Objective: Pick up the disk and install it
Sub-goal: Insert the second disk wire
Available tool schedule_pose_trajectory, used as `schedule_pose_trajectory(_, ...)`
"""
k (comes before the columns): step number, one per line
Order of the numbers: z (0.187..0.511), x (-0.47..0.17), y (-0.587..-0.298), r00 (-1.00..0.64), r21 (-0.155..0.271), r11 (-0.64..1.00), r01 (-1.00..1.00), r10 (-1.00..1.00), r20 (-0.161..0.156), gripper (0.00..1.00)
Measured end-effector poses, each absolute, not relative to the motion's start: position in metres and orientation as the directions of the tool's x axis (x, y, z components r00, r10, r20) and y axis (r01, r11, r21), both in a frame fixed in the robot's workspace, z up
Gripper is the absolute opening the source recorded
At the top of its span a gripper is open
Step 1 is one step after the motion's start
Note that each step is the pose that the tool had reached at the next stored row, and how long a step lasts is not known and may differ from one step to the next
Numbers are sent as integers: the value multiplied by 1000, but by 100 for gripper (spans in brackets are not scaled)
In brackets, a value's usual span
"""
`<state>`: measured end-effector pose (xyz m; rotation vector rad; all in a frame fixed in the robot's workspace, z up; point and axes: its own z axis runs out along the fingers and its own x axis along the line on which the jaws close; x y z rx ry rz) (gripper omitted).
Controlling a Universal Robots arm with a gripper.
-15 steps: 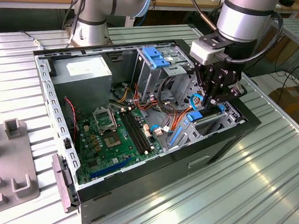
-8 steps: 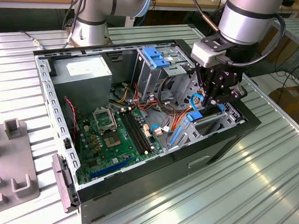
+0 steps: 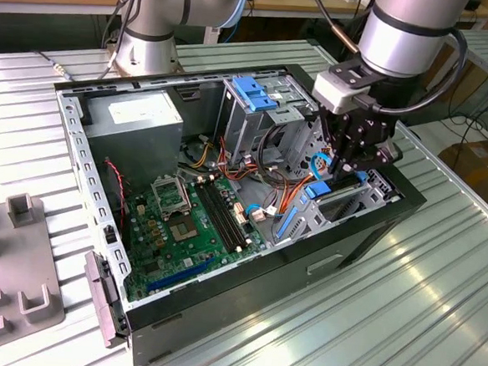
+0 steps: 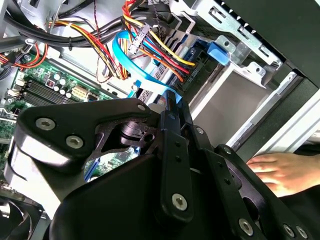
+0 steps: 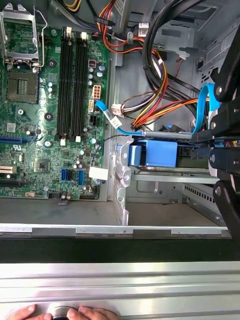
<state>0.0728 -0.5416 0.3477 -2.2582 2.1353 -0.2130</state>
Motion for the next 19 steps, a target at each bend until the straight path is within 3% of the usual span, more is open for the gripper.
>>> schedule_pose_trajectory(19, 348, 73, -543, 51, -114, -58, -992, -997, 65, 16)
